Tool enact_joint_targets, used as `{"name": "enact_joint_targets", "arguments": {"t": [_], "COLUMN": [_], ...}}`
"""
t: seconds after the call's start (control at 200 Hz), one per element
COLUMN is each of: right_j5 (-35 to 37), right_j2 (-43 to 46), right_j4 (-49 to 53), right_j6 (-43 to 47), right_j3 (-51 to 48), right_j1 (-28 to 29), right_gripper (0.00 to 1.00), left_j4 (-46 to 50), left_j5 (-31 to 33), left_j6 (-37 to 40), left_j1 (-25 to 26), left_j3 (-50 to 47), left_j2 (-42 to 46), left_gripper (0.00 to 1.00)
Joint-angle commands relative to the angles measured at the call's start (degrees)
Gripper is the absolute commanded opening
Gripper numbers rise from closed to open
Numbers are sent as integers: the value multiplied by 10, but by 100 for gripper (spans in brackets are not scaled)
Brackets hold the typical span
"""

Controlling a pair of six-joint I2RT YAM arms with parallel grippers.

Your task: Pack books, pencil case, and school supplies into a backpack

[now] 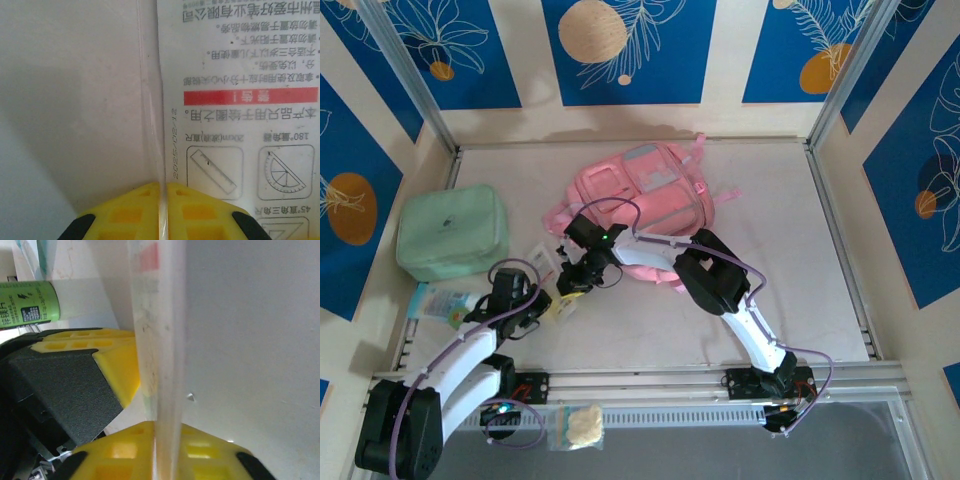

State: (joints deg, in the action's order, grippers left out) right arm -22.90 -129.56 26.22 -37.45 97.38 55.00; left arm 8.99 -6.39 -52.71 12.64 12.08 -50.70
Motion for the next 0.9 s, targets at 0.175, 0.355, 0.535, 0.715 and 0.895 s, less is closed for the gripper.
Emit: {"name": "enact_joint_targets", "arguments": {"t": [0.175, 0.355, 0.535, 0.715, 0.895], "right_j5": [2, 15, 52, 81, 91], "right_j2": [72, 160, 262, 371, 470], "right_j4": [7, -24, 9, 24, 40], "right_j6": [1, -14, -19, -33, -43], "right_j3": [-10, -83, -140, -223, -300], "right_j1": [-3, -21, -49, -97, -158], "right_gripper": [1, 0, 0, 0, 0], "left_j4": [68, 143, 188, 200, 158], "left_j5": [-6, 10, -20, -73, -70], "left_j6": [22, 60, 108, 156, 190], "left_j1": [3, 3, 4, 17, 81], "left_j3": [34, 95, 192, 283, 329], "left_j2": [37, 86, 85, 49, -1], "left_gripper": [17, 29, 37, 40, 47]}}
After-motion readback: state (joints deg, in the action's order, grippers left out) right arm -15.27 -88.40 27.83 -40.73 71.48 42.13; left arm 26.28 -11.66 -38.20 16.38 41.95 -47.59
